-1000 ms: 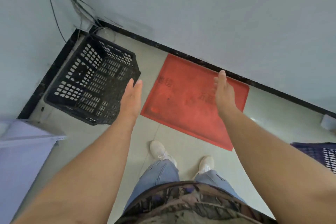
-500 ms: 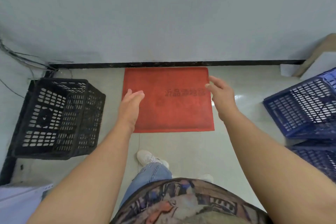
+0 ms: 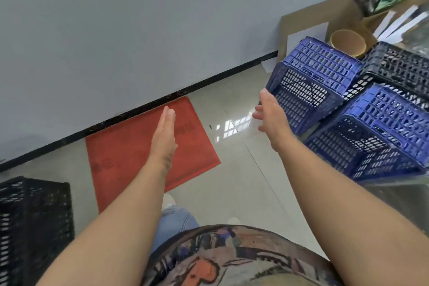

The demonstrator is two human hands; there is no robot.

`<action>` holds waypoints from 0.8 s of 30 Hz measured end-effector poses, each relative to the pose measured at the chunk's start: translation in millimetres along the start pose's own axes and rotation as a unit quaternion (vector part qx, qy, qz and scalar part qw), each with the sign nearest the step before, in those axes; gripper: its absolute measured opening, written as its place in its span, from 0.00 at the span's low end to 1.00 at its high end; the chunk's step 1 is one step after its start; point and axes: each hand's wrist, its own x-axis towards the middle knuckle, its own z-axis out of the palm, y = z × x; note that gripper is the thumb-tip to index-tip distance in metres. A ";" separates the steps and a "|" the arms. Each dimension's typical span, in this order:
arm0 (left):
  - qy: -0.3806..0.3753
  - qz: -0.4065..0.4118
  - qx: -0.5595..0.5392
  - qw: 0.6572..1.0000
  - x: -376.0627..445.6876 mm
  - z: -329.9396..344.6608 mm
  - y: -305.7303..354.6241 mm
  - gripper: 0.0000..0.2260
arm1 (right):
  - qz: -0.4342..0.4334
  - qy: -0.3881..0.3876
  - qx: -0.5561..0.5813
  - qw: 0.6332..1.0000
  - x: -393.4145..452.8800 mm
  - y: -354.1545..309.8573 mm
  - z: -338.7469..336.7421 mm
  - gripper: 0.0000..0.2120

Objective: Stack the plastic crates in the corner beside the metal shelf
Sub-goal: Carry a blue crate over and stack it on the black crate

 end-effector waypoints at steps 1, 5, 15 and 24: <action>-0.012 0.002 0.005 1.000 -0.8 12.2 3.1 0.26 | 0.007 0.011 0.012 1.000 1.8 1.6 -12.6 0.27; -0.051 0.009 0.038 0.998 6.7 54.3 14.4 0.27 | 0.032 0.048 0.058 0.997 9.9 8.1 -51.7 0.26; -0.138 0.007 0.103 0.985 77.3 173.6 46.0 0.27 | 0.056 0.130 0.077 0.987 94.8 2.2 -129.1 0.25; -0.170 0.000 0.159 0.973 150.0 293.4 76.0 0.25 | 0.062 0.128 0.046 0.989 212.6 -4.8 -191.7 0.17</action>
